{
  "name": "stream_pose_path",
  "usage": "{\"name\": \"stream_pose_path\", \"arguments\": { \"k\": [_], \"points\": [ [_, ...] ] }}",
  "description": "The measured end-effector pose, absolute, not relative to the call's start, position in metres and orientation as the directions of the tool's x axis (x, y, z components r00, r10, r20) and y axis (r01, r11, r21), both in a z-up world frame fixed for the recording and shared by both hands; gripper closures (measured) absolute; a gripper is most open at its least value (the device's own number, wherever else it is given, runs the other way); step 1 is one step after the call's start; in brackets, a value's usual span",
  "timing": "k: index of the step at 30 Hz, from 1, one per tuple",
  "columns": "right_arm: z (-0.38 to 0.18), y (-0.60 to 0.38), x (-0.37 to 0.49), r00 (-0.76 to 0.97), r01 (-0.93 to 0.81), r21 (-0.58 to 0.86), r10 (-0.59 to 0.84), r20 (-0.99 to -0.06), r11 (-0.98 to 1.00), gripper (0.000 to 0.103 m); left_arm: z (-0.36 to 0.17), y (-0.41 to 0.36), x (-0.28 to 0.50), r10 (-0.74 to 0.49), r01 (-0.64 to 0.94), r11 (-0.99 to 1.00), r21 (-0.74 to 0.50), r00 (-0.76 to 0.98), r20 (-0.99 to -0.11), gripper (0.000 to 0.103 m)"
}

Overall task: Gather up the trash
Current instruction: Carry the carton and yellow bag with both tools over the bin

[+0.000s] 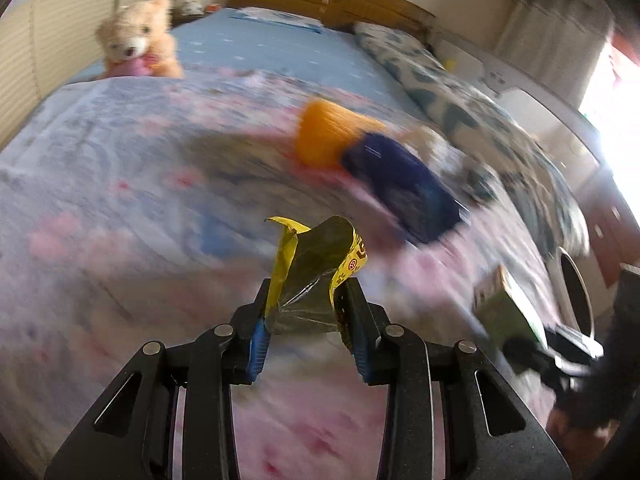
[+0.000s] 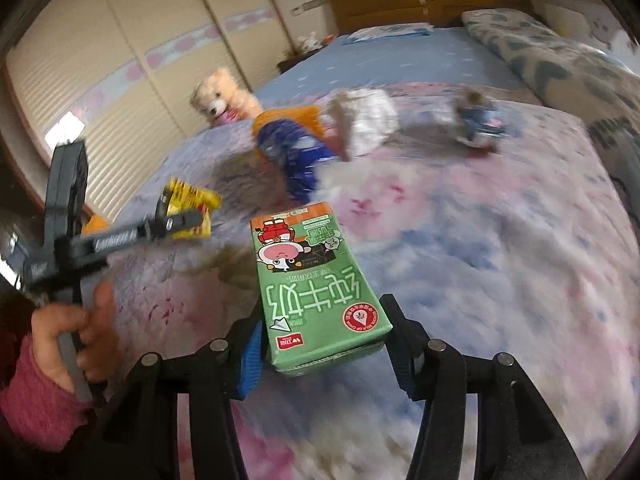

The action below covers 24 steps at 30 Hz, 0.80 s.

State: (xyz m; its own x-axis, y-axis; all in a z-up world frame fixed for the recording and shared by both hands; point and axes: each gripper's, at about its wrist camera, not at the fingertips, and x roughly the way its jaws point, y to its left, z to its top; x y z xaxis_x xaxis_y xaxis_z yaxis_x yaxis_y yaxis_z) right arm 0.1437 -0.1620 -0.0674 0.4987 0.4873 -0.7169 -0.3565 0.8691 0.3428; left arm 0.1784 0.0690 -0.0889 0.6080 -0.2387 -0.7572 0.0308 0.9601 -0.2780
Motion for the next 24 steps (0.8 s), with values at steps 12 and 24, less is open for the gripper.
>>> {"name": "stream_pose_path", "arguments": {
  "k": [12, 24],
  "points": [
    [-0.061, -0.238, 0.114, 0.591, -0.2, 0.365, 0.41, -0.695, 0.909, 0.05, -0.082, -0.029, 0.148, -0.364, 0.257, 0.93, -0.264, 0.528, -0.768, 0.07],
    [-0.06, -0.292, 0.093, 0.637, -0.094, 0.381, 0.35, -0.687, 0.92, 0.05, -0.075, -0.094, 0.142, -0.421, 0.387, 0.889, -0.245, 0.48, -0.77, 0.07]
  ]
}}
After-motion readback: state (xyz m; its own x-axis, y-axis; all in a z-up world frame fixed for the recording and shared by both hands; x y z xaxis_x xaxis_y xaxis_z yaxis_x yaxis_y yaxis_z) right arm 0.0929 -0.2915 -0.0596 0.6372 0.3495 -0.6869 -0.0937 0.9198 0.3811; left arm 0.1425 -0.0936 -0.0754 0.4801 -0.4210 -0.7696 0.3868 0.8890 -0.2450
